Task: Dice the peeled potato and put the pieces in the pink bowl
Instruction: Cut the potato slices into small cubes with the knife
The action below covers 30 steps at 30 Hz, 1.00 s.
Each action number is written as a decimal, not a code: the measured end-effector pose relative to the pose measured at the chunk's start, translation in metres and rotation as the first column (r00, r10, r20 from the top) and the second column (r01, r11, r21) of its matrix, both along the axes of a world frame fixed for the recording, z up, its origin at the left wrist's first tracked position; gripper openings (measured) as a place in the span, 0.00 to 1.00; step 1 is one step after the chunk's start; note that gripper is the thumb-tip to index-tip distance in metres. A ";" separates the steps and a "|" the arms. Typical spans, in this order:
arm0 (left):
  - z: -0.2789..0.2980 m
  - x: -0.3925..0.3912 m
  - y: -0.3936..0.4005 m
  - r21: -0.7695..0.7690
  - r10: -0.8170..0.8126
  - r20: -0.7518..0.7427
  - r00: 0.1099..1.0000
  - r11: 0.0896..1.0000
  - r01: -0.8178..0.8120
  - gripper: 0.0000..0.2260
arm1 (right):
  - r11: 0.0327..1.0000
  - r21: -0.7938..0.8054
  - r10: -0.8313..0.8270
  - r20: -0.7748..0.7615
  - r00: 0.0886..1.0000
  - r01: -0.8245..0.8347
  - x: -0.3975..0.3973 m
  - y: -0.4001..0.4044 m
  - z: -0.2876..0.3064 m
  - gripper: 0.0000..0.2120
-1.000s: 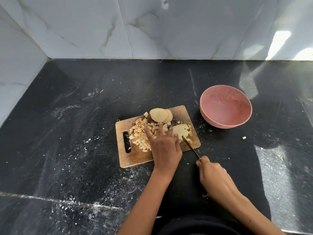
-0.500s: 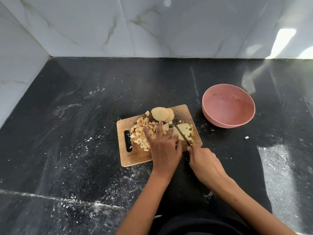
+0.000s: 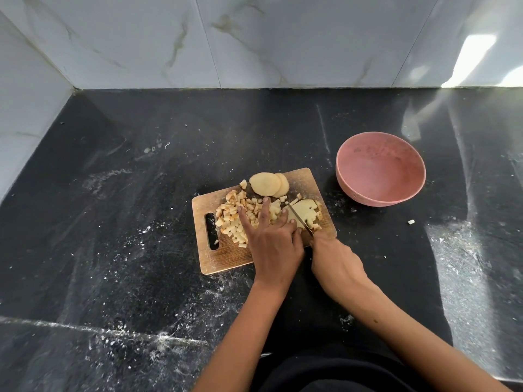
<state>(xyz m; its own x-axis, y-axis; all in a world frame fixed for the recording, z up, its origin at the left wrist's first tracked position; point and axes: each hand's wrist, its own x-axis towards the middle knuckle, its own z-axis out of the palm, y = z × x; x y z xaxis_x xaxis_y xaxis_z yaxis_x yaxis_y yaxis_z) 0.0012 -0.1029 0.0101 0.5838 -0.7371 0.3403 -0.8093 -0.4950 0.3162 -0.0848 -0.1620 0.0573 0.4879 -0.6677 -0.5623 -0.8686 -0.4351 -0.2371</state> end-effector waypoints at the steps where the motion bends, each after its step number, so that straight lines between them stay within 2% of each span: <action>1: 0.000 0.000 0.000 0.000 -0.001 -0.003 1.000 1.000 0.001 0.04 | 1.000 -0.001 0.002 -0.019 1.000 -0.002 -0.002 0.000 0.000 0.16; 4: -0.002 0.000 0.000 -0.004 0.000 -0.013 1.000 1.000 0.000 0.04 | 1.000 0.001 0.022 -0.059 0.998 -0.022 -0.011 0.003 0.000 0.15; 10: -0.004 0.000 0.000 -0.019 -0.003 -0.004 1.000 1.000 0.003 0.01 | 0.999 0.021 0.035 -0.042 0.998 -0.034 -0.036 0.013 0.001 0.01; 20: -0.009 -0.004 0.000 -0.054 -0.011 0.015 1.000 0.998 0.012 0.02 | 0.999 0.028 0.036 0.011 0.999 -0.036 -0.058 0.019 -0.002 0.09; 24: -0.010 -0.004 0.000 -0.068 -0.012 0.009 1.000 0.998 0.013 0.06 | 1.000 0.010 -0.007 0.078 0.997 0.006 -0.056 0.016 -0.002 0.11; 30: -0.016 -0.003 0.008 -0.089 -0.039 0.027 0.999 0.995 0.041 0.02 | 0.999 -0.005 -0.031 0.191 0.981 0.032 -0.051 0.014 0.002 0.12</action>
<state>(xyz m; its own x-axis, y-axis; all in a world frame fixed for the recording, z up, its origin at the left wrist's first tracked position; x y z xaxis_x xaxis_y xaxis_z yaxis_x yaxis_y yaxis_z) -0.0022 -0.0953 -0.0057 0.5452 -0.7254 0.4203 -0.8360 -0.4329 0.3372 -0.1356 -0.1480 0.0591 0.5640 -0.6886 -0.4557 -0.8213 -0.4106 -0.3961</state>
